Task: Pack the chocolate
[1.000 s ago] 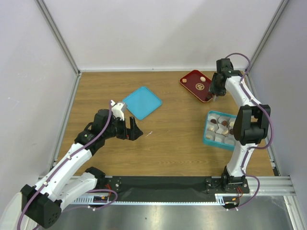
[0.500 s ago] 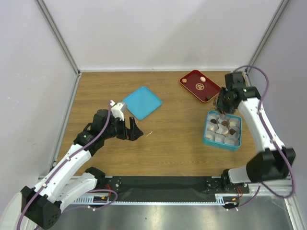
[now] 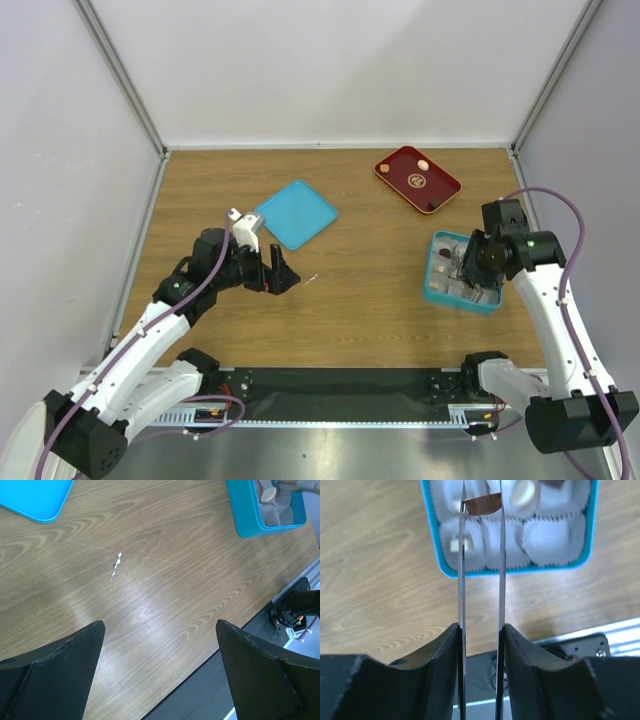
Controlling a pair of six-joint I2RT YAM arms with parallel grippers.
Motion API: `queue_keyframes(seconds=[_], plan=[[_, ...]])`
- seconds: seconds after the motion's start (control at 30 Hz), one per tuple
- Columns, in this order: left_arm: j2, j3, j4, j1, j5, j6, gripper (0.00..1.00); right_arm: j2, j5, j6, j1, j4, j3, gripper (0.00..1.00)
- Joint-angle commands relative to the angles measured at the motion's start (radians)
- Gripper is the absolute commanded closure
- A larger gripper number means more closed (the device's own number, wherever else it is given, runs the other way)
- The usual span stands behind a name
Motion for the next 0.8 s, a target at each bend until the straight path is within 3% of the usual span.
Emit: queue_keyframes(seconds=[0.0, 0.37, 0.77], plan=[[-0.019, 0.024, 0.029, 0.009, 0.02, 0.014, 0.0, -0.038, -0.004, 0.04, 0.003, -0.037, -0.031, 0.57], [-0.012, 0.024, 0.037, 0.009, 0.033, 0.011, 0.0, -0.115, 0.033, 0.049, 0.015, -0.085, -0.078, 0.57], [-0.016, 0.024, 0.03, 0.009, 0.027, 0.014, 0.0, -0.083, 0.038, 0.057, 0.026, -0.056, -0.095, 0.54]])
